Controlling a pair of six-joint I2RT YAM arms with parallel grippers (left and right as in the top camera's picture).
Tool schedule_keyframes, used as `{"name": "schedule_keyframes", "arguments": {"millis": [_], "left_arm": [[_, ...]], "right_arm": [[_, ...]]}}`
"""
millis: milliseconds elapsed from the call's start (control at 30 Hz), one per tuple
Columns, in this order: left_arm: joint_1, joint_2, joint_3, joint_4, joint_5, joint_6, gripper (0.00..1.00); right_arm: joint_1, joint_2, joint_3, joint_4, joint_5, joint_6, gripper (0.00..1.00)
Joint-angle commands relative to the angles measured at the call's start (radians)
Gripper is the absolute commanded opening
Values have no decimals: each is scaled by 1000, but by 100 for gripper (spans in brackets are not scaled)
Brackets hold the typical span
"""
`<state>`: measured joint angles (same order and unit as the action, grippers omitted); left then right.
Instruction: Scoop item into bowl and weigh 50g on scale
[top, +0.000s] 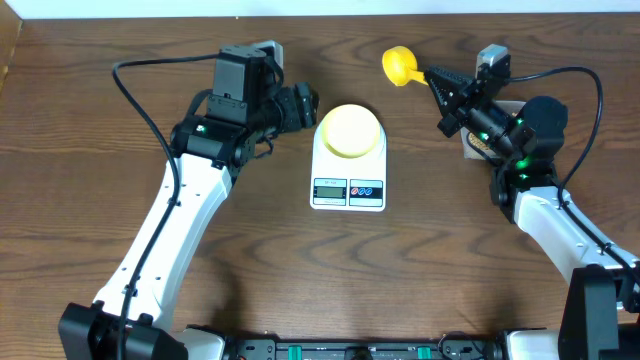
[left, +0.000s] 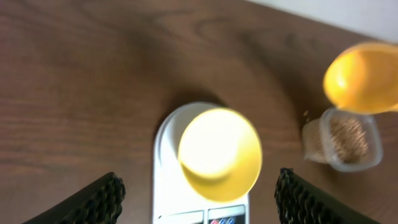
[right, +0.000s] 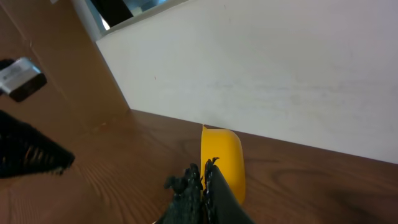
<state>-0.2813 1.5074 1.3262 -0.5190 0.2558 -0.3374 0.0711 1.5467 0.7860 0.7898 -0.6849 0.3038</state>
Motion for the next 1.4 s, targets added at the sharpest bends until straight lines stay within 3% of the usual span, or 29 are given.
{"name": "schedule_keyframes", "arguments": {"millis": [0,400,500,800,1067,1367], "left_arm": [[0,10,-2,-22,-7,117,79],[-46,154,-2,-88,-10,166,80],[-46,151,-2,-121,-73,169,79],[-77,152,-2,-176,-95,339,79],[-185,154,-2,-175,-265,345,80],[-235,159,-2,-176,-272,344,79]], "right_arm": [[-6,2,20,6,-3,10,1],[-6,2,20,-18,-3,10,1],[-6,2,20,-25,-3,10,1],[-6,2,20,-24,-3,10,1],[-6,2,20,-24,-2,10,1],[-6,2,20,-48,-2,-6,1]]}}
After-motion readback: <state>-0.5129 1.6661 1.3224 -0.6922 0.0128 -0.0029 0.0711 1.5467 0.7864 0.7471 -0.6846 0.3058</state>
